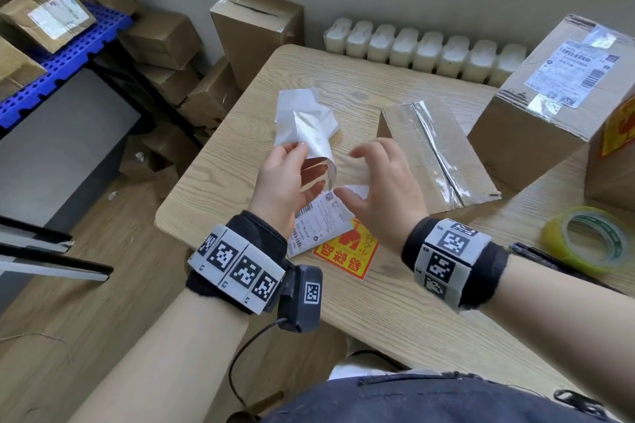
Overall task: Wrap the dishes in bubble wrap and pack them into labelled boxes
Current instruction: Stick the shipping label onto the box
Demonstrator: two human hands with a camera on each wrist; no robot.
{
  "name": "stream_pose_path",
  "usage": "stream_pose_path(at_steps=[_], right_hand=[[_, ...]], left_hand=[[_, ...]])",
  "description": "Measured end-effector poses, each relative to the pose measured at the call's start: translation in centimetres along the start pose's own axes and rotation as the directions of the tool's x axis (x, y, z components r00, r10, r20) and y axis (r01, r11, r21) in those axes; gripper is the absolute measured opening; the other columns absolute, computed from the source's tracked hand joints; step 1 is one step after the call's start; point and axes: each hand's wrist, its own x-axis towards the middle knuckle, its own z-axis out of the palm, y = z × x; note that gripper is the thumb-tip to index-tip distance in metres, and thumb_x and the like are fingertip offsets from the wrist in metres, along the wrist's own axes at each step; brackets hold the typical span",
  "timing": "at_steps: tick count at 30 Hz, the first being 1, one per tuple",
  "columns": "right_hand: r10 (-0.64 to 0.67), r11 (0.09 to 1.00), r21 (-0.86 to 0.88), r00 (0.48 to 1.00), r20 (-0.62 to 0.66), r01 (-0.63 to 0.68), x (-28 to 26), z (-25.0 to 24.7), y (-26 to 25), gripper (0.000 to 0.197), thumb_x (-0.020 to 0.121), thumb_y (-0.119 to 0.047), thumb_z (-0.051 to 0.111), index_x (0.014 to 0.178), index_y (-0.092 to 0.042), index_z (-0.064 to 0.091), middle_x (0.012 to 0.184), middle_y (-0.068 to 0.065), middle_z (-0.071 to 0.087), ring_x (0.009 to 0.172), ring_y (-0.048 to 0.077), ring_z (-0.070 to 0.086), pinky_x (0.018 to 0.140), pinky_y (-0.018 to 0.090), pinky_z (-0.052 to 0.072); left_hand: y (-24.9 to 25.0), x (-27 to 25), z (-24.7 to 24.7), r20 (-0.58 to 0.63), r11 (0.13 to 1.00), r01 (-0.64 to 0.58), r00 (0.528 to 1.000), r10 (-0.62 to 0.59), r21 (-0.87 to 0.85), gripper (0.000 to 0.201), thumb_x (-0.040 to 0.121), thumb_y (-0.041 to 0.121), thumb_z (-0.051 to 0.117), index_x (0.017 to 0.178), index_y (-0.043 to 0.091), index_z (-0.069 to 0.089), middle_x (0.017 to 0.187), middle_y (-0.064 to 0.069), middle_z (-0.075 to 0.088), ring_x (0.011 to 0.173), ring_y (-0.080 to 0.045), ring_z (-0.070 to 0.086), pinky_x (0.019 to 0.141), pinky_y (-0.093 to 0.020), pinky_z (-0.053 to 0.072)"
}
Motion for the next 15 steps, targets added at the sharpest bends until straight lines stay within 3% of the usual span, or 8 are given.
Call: stream_pose_path(at_steps=[4, 8, 10, 12, 13, 15], right_hand=[[-0.143, 0.989, -0.057, 0.971, -0.190, 0.135, 1.1, -2.1, 0.9, 0.022, 0.075, -0.018, 0.075, 0.091, -0.008, 0.064, 0.092, 0.008, 0.062, 0.087, 0.028, 0.059, 0.072, 0.038, 0.049], [-0.089, 0.994, 0.041, 0.972, -0.219, 0.100, 1.3, -4.3, 2.3, 0.006, 0.080, -0.015, 0.068, 0.080, -0.009, 0.069, 0.078, 0.003, 0.065, 0.072, 0.021, 0.059, 0.065, 0.038, 0.052], [0.011, 0.996, 0.093, 0.980, -0.198, 0.007, 1.4, -5.7, 3.1, 0.005, 0.083, -0.014, 0.068, 0.081, -0.009, 0.070, 0.076, 0.000, 0.065, 0.070, 0.014, 0.056, 0.068, 0.026, 0.049], [0.204, 0.969, 0.173, 0.966, -0.162, -0.176, 2.0, -7.3, 4.4, 0.004, 0.085, -0.015, 0.068, 0.084, -0.012, 0.070, 0.073, -0.008, 0.061, 0.070, 0.009, 0.054, 0.067, 0.013, 0.044], [0.316, 0.929, 0.245, 0.940, -0.131, -0.278, 2.3, -8.1, 5.2, 0.003, 0.086, -0.016, 0.067, 0.084, -0.014, 0.070, 0.073, -0.010, 0.060, 0.070, 0.008, 0.056, 0.067, 0.012, 0.045], [0.483, 0.823, 0.378, 0.873, -0.071, -0.425, 3.1, -9.4, 7.0, 0.008, 0.085, -0.016, 0.069, 0.077, -0.018, 0.067, 0.077, -0.006, 0.064, 0.074, 0.010, 0.061, 0.073, 0.023, 0.054]], left_hand=[[0.0, -0.6, 2.8, 0.116, 1.000, 0.012, 0.993, -0.013, 0.013, 0.020, 0.099, 0.024, 0.047, 0.108, 0.010, 0.057, 0.087, -0.004, 0.064, 0.080, -0.013, 0.062, 0.072, -0.030, 0.052], [0.3, -1.1, 5.3, 0.172, 1.000, 0.000, 0.985, -0.001, 0.005, 0.017, 0.099, 0.026, 0.047, 0.101, 0.011, 0.056, 0.092, -0.007, 0.061, 0.087, -0.016, 0.062, 0.076, -0.032, 0.053], [0.5, -1.4, 6.4, 0.202, 1.000, 0.011, 0.979, -0.011, 0.000, 0.022, 0.099, 0.031, 0.046, 0.102, 0.012, 0.056, 0.094, -0.006, 0.063, 0.086, -0.016, 0.063, 0.078, -0.033, 0.053], [0.5, -1.6, 7.5, 0.212, 1.000, 0.015, 0.977, -0.013, -0.007, 0.030, 0.098, 0.039, 0.043, 0.105, 0.013, 0.057, 0.094, -0.003, 0.066, 0.085, -0.015, 0.063, 0.082, -0.034, 0.052], [0.5, -1.6, 7.9, 0.205, 1.000, 0.001, 0.979, -0.001, 0.004, 0.029, 0.099, 0.038, 0.042, 0.103, 0.013, 0.057, 0.093, -0.002, 0.065, 0.084, -0.015, 0.062, 0.083, -0.034, 0.052], [0.1, -1.4, 8.8, 0.180, 0.993, -0.075, 0.982, 0.057, 0.092, 0.019, 0.100, 0.030, 0.044, 0.097, 0.014, 0.055, 0.091, -0.001, 0.062, 0.083, -0.015, 0.059, 0.081, -0.032, 0.051]])
